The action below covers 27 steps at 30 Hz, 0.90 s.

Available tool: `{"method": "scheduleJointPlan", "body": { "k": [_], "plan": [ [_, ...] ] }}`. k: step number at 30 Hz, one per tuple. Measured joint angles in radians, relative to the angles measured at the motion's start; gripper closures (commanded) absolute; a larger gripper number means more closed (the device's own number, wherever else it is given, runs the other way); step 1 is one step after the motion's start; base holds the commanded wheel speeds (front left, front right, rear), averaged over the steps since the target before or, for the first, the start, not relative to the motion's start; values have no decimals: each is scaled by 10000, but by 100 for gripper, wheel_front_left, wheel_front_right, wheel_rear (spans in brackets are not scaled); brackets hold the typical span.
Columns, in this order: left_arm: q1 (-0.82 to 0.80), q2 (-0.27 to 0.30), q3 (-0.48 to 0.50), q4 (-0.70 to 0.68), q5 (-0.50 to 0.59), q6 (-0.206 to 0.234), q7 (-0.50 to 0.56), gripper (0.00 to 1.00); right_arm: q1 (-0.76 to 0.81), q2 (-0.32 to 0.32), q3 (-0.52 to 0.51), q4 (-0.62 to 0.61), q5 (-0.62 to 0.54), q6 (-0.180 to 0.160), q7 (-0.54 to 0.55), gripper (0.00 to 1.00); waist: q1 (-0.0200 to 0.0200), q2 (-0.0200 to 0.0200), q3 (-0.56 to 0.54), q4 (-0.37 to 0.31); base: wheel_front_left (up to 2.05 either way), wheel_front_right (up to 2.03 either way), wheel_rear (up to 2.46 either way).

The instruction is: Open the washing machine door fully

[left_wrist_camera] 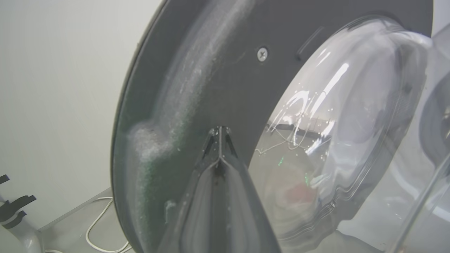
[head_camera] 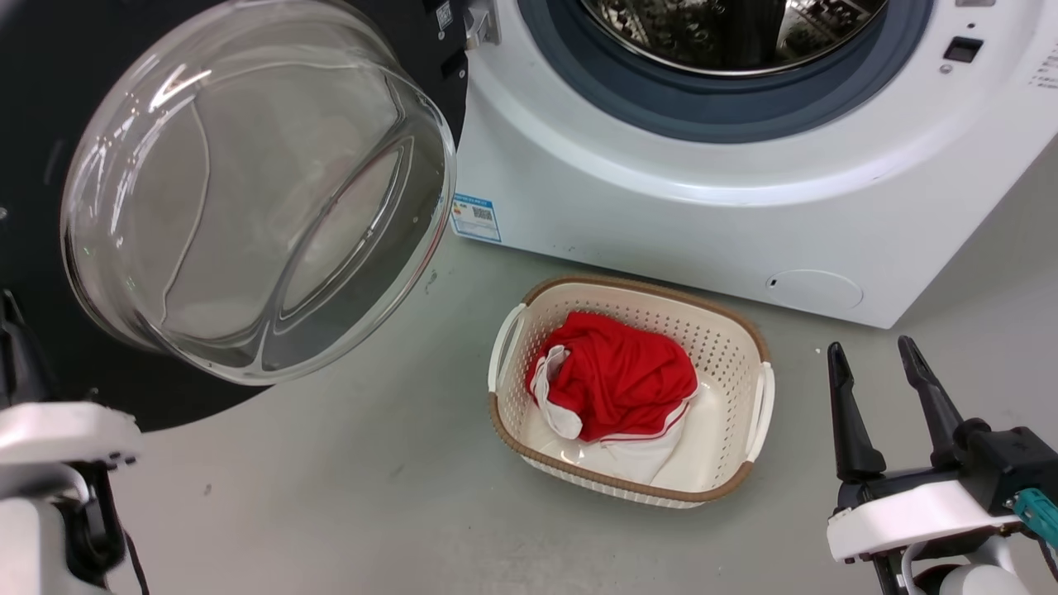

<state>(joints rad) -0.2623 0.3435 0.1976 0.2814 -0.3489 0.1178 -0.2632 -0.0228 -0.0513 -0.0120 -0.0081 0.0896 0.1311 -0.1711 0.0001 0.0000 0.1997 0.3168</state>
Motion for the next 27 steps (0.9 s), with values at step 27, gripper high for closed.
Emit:
{"method": "scheduleJointPlan", "body": {
  "k": [27],
  "plan": [
    [2130, -1714, -2476, -2435, 1613, -489, 35, 98, 341, 0, 67, 391, 234, 0, -499, 0, -1, 0, -1360, -1847, 0, 0, 0]
  ]
}}
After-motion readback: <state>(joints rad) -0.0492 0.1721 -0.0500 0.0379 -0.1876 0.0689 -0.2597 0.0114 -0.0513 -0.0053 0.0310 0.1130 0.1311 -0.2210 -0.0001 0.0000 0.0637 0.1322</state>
